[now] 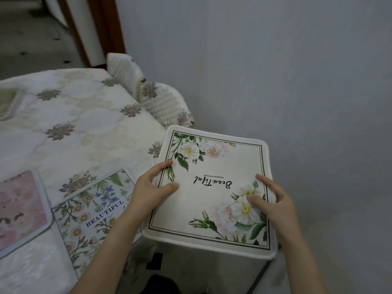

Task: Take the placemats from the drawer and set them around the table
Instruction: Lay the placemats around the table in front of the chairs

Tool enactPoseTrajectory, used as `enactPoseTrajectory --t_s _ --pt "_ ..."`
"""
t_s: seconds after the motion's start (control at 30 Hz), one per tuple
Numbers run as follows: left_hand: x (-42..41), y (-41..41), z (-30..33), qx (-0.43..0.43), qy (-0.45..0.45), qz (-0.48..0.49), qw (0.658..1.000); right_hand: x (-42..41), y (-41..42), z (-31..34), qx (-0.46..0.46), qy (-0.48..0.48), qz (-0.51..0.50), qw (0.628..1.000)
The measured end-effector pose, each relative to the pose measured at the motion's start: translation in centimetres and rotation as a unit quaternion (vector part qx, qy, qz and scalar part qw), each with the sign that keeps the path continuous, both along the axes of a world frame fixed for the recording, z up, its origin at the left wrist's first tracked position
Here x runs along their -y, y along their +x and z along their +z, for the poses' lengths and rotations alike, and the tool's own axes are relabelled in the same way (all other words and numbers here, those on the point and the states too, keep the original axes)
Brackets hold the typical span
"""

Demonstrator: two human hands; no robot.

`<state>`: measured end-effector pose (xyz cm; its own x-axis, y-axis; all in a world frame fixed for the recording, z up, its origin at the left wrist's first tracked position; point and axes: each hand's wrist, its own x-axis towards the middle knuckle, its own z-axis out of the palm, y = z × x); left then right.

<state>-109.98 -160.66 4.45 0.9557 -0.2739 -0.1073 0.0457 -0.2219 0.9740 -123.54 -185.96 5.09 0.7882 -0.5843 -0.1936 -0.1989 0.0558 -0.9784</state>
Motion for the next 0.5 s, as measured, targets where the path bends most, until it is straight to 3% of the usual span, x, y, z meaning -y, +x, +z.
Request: enactPoseTrajectory --t_s 0.2,0.5 --pt "0.7 2.5 -0.3 -0.024 0.004 0.128 0.992 3.8 9.8 -0.3 -0.012 0.008 0.138 0.990" --pt "-1.5 9.6 -2.9 -0.023 -0.007 0.257 0.966 2.4 25.1 -2.9 -0.021 -0.006 0.271 0.962"
